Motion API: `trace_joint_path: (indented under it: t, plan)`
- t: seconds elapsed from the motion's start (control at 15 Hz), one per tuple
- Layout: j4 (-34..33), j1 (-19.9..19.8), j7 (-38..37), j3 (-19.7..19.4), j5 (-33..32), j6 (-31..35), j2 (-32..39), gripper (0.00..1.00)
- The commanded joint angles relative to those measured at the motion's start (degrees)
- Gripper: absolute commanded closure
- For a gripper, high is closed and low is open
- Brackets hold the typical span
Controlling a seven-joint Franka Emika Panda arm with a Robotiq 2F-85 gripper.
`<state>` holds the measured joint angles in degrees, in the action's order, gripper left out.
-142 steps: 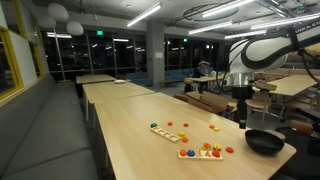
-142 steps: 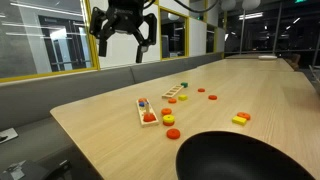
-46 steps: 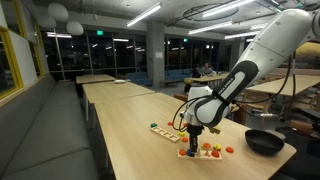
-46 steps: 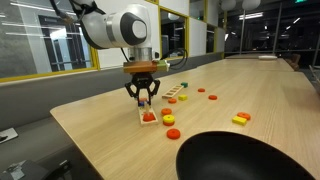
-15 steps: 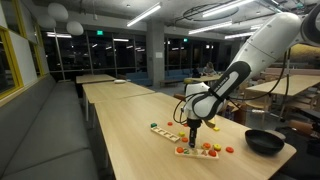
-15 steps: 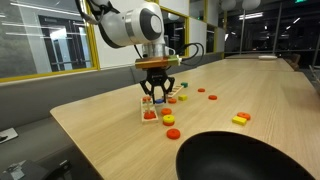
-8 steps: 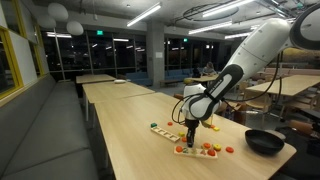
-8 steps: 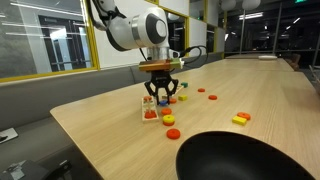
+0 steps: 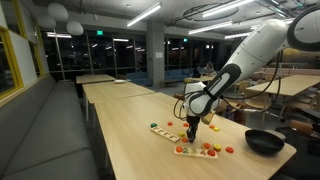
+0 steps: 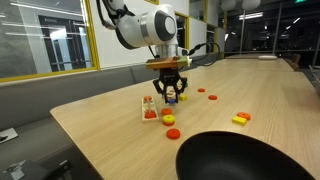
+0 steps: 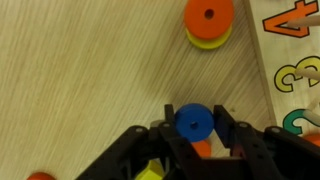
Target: Remove the blue ring from the wooden platform
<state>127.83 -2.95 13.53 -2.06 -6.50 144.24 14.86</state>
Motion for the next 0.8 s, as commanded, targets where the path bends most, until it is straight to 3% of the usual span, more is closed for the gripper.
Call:
trace_joint_path:
  t: [0.0,0.2,0.27,0.33,0.6,0.73]
  plan:
    - [-2.0,-0.5,-1.6,0.0,0.8,-2.4,0.7,0.76]
    - [-2.3,-0.6,-2.5,0.0,1.2,-3.6,1.3,0.75]
    - [-2.3,-0.6,-2.8,0.0,1.1,-4.0,1.5,0.46]
    - [-2.4,-0.6,-3.1,0.0,1.2,-4.4,1.7,0.31]
    - [-2.9,-0.7,-3.7,0.0,1.4,-5.4,2.4,0.02]
    - [-2.9,-0.7,-3.8,0.1,1.4,-5.7,2.4,0.00]
